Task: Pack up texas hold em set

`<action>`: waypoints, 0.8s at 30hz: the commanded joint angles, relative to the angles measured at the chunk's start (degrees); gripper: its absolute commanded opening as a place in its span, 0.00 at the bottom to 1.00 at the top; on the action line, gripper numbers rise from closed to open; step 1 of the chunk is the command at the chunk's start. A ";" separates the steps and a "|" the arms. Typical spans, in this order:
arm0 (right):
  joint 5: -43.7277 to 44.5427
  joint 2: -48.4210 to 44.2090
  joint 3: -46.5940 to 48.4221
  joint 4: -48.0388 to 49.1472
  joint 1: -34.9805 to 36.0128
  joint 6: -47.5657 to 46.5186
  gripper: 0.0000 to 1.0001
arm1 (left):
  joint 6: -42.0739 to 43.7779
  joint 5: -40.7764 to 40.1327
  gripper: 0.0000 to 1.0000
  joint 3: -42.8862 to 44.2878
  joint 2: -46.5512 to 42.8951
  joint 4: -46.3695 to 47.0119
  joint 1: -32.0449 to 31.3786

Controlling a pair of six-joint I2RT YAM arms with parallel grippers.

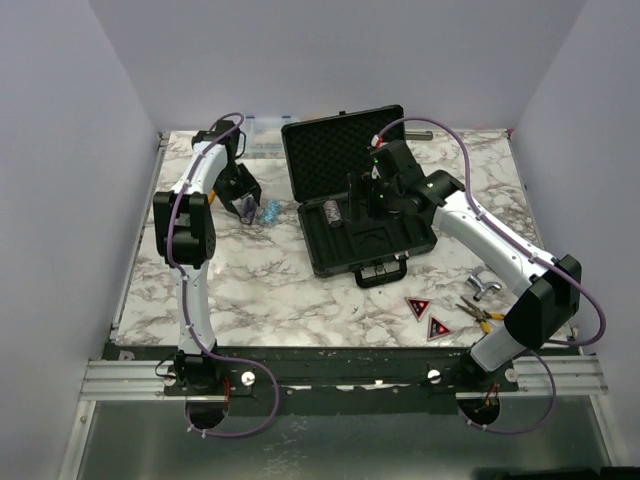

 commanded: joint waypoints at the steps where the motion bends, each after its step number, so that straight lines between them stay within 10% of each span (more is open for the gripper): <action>1: -0.39 -1.98 0.36 -1.49 -0.04 -1.03 0.93 | 3.64 0.64 0.64 5.05 2.39 -1.98 0.82; 9: -2.58 -1.88 0.78 -1.07 -0.09 -0.96 0.93 | 5.12 4.47 0.58 6.87 2.77 -5.31 1.08; 24: -21.23 18.98 21.79 5.17 2.36 1.37 0.88 | 3.36 -0.22 0.86 -25.21 -37.21 10.12 2.91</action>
